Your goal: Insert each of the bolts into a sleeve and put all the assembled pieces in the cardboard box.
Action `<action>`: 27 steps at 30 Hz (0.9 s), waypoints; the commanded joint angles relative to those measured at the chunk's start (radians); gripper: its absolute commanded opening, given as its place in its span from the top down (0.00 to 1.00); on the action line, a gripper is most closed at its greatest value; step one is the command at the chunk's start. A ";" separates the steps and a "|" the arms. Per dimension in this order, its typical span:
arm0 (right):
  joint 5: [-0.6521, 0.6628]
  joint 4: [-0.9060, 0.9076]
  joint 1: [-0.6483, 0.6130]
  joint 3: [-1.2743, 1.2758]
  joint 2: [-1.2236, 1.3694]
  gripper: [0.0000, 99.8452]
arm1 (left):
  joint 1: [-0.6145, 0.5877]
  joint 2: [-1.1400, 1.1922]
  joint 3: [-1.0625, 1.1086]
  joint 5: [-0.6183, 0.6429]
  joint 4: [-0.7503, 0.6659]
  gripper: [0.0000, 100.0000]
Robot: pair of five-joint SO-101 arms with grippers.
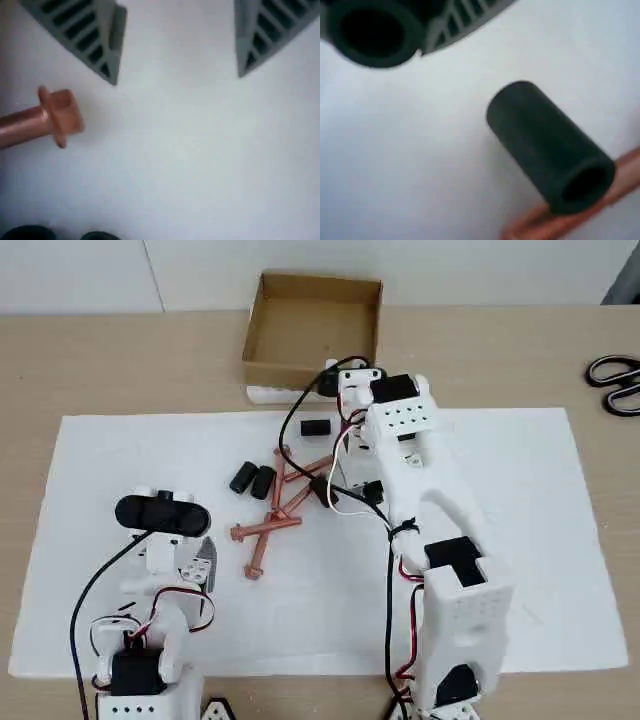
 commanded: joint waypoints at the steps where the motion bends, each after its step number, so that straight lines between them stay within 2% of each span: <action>1: 0.006 -0.008 -0.005 -0.026 0.015 0.99 | -0.003 -0.011 -0.004 0.000 -0.018 0.85; 4: 0.008 -0.008 -0.005 -0.026 0.035 0.99 | -0.003 -0.011 -0.004 0.000 -0.018 0.85; 11: 0.041 -0.001 -0.005 -0.026 0.038 0.90 | -0.003 -0.011 -0.004 0.000 -0.018 0.85; 27: 0.066 -0.004 -0.005 -0.025 0.125 0.90 | -0.003 -0.011 -0.004 0.000 -0.018 0.85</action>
